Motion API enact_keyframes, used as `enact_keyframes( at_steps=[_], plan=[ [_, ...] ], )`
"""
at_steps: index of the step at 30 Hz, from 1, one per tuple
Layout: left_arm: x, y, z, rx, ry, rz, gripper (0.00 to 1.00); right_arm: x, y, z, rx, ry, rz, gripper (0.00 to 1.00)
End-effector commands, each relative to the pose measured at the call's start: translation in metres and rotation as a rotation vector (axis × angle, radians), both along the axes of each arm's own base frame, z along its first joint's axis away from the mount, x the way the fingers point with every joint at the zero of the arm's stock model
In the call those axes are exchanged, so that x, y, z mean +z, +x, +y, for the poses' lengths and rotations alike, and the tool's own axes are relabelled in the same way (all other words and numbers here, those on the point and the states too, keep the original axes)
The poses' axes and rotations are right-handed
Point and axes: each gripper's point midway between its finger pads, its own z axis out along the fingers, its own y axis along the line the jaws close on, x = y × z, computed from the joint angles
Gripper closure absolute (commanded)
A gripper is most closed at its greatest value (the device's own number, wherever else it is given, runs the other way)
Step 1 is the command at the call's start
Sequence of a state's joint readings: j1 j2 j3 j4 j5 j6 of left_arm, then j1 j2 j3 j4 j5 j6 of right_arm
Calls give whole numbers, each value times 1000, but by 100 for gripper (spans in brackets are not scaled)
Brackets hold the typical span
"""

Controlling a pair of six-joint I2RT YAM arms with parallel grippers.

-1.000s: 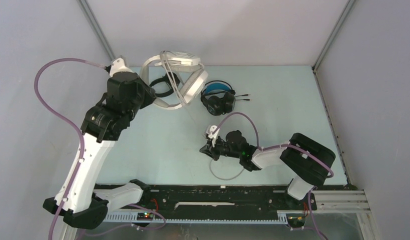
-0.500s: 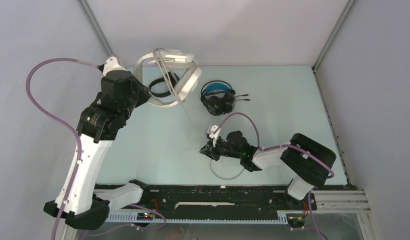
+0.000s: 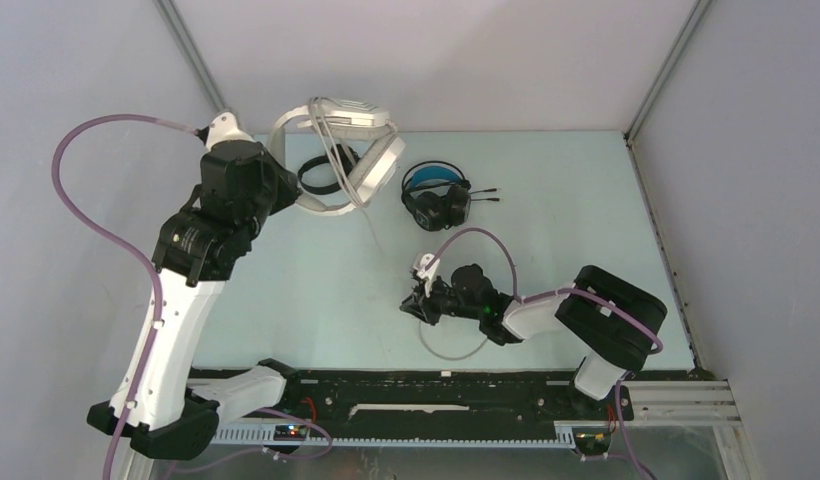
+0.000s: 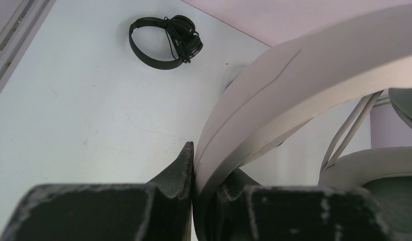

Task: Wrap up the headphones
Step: Wrap the headphones cable around the headphones.

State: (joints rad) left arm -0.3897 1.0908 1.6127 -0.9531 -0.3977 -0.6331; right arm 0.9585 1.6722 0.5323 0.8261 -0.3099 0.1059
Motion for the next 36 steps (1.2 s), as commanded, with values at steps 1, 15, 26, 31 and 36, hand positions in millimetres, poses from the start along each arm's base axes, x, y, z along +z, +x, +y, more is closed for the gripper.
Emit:
enact_keyframes(
  at_steps=[1, 15, 26, 31, 36],
  plan=[
    [67, -1, 3, 10, -92, -201, 100, -1, -1, 0, -14, 20, -4, 89],
    [86, -30, -45, -407, -9, -266, 100, 22, 39, -33, -153, 89, 55, 100],
    [23, -53, -82, -804, 167, -148, 100, 82, 88, -91, -338, 131, 105, 100],
    [-19, -62, -102, -986, 181, -99, 100, 115, 105, -115, -403, 95, 132, 100],
    [-38, -73, -114, -1112, 257, -135, 100, 147, 112, -128, -412, 58, 130, 100]
  ],
)
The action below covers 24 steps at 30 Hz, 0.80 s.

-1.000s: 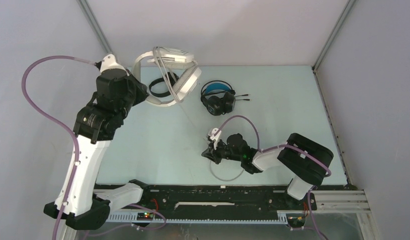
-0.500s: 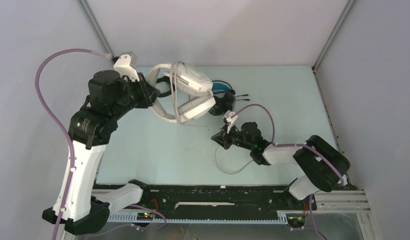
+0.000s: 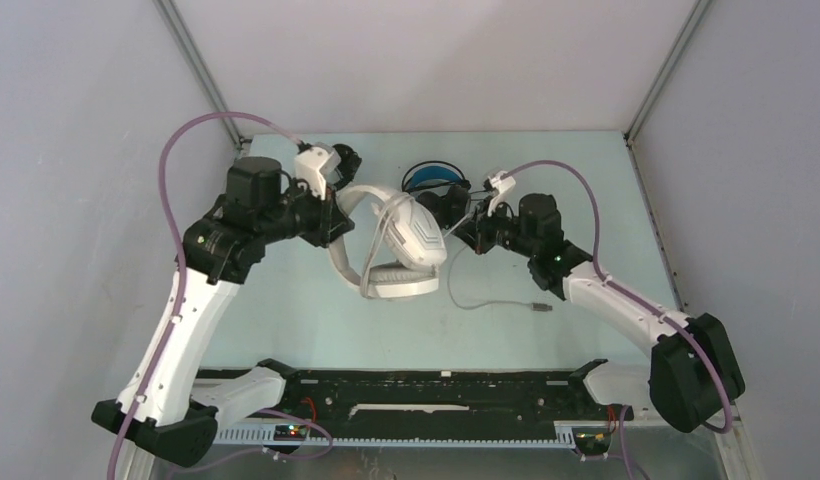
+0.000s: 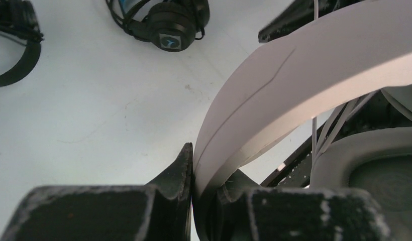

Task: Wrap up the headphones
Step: Wrap the headphones cable around the headphones.

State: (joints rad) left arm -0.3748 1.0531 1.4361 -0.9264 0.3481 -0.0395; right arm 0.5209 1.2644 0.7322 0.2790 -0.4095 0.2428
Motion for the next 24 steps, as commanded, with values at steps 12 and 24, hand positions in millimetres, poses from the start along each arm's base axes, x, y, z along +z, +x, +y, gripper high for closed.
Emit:
enact_keyframes(
  at_steps=[12, 24],
  plan=[
    [-25, 0, -4, -223, 349, -282, 100, 60, -56, -2, 198, -2, 304, 100],
    [-43, 33, 19, -186, 661, -528, 100, 117, -132, 21, 495, 199, 499, 100]
  ],
)
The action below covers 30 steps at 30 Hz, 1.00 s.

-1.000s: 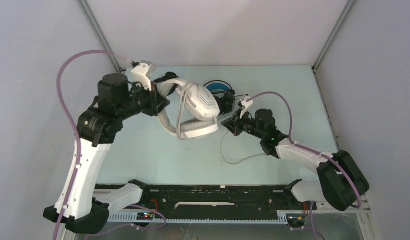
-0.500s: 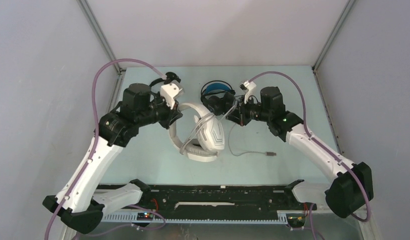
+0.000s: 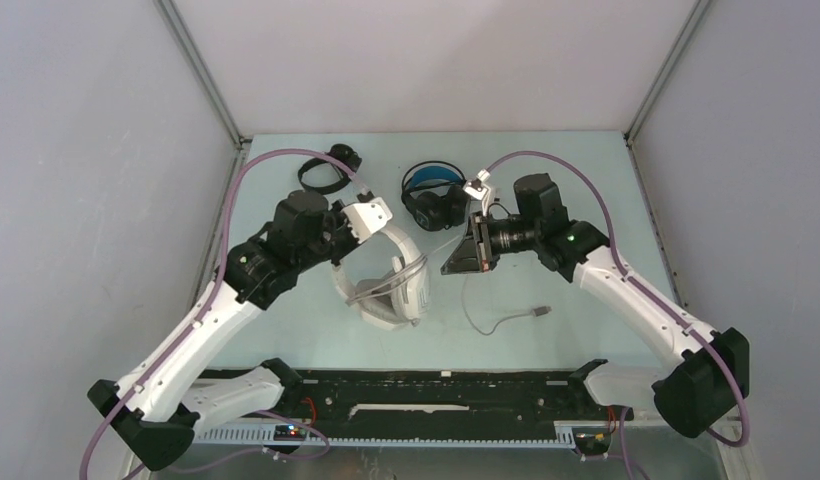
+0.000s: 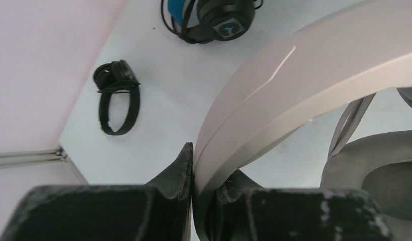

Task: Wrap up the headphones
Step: Wrap the headphones cable around the headphones.

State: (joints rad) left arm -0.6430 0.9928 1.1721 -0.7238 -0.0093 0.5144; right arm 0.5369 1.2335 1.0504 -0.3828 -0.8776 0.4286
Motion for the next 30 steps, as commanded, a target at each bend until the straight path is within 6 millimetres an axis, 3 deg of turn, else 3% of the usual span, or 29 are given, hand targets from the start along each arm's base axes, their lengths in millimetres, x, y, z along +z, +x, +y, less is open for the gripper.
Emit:
enact_keyframes(
  at_steps=[1, 6, 18, 25, 30],
  plan=[
    [11, 15, 23, 38, 117, -176, 100, 65, -24, 2, 82, 170, 7, 100],
    [14, 19, 25, 25, 145, -262, 100, 88, -33, 6, 128, 248, 40, 100],
    [11, 24, 31, 54, 194, -334, 100, 113, -41, 30, 172, 355, 93, 100],
    [21, 33, 47, 294, 104, -248, 100, 115, -46, 41, 183, 368, 106, 99],
    [22, 35, 46, 395, 46, -145, 100, 115, -45, 51, 184, 382, 117, 97]
  ],
)
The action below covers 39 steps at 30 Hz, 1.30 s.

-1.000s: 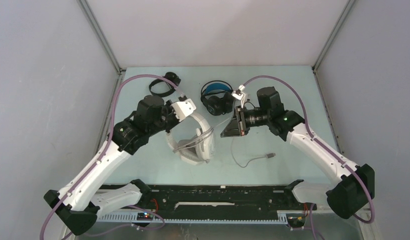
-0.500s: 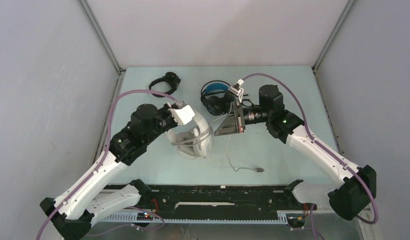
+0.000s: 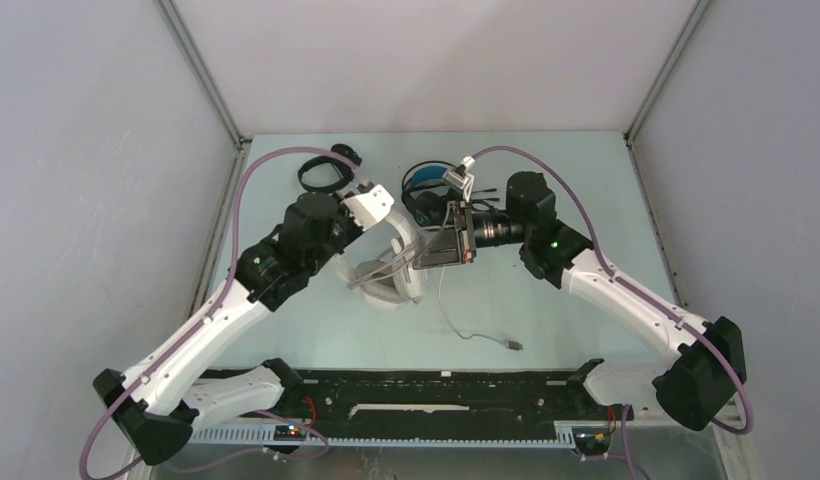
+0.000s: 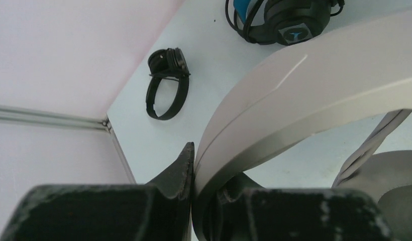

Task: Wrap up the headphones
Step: Wrap the headphones cable around the headphones.

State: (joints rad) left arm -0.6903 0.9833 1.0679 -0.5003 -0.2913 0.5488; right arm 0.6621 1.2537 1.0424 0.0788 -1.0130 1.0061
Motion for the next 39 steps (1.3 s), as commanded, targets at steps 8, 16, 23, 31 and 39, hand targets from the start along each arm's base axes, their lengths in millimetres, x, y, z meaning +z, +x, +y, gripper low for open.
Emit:
enact_keyframes(
  at_steps=[8, 16, 23, 31, 39],
  plan=[
    [25, -1, 23, 272, -216, 53, 100, 40, 7, 21, -32, 109, -124, 94],
    [38, 4, 34, 425, -279, 58, 100, 39, 21, 33, -137, 59, -180, 88],
    [51, 5, 29, 484, -459, 55, 100, 41, 27, 41, -193, 30, -267, 88],
    [55, 8, 28, 584, -580, 80, 100, 45, 31, 47, -224, 40, -313, 91],
    [53, 11, 24, 655, -682, 100, 100, 41, 17, 62, -206, 13, -353, 91]
  ],
)
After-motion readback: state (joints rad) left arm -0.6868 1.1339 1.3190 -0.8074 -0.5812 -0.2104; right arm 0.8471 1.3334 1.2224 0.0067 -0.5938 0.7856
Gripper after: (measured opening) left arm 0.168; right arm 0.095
